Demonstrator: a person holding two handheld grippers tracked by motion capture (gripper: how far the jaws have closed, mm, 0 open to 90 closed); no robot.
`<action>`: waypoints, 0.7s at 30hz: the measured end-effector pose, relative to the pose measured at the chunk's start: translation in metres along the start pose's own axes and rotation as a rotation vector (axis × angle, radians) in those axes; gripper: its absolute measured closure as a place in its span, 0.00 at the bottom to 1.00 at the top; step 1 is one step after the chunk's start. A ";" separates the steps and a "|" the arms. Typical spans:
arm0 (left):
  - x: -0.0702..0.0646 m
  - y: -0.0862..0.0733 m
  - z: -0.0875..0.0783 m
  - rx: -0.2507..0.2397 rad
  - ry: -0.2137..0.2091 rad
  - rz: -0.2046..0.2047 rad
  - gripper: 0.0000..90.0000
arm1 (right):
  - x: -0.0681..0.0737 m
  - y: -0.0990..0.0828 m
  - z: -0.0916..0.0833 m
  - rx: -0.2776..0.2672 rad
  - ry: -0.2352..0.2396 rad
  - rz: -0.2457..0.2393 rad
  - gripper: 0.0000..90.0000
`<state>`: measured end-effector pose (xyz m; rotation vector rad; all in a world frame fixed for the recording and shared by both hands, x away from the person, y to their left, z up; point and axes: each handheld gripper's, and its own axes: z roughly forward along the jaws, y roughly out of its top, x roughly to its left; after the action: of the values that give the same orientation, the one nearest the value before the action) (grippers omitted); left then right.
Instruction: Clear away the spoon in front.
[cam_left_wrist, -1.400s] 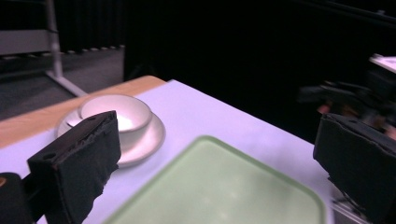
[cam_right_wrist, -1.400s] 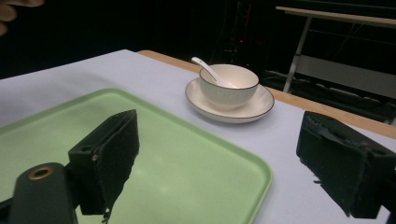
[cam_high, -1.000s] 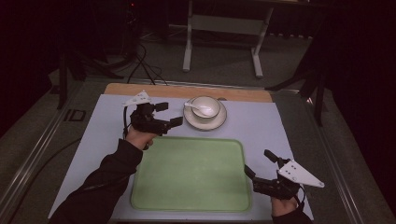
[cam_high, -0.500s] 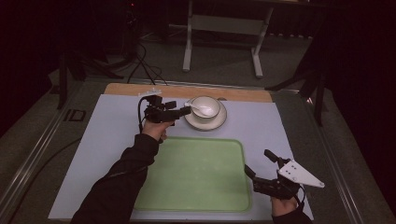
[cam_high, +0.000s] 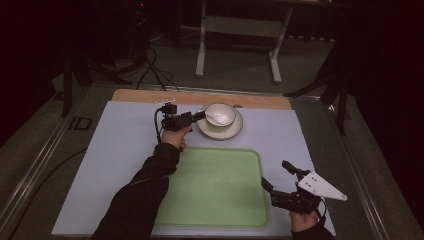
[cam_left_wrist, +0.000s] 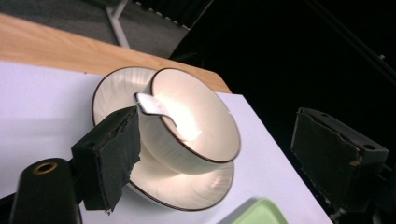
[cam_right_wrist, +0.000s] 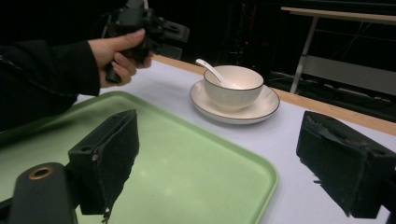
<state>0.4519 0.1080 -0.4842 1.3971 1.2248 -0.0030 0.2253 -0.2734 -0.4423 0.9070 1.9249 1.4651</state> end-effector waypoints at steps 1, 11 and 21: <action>0.002 -0.001 0.004 -0.003 0.019 -0.013 0.19 | -0.001 0.000 0.000 0.002 0.001 0.003 0.14; 0.013 -0.005 0.025 -0.013 0.098 -0.107 0.38 | -0.001 -0.001 0.000 0.004 0.009 0.004 0.14; 0.019 -0.009 0.045 -0.042 0.109 -0.202 0.57 | -0.003 -0.001 0.000 0.004 0.012 0.015 0.14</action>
<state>0.4831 0.0846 -0.5152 1.2461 1.4448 -0.0420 0.2266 -0.2757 -0.4433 0.9180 1.9344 1.4784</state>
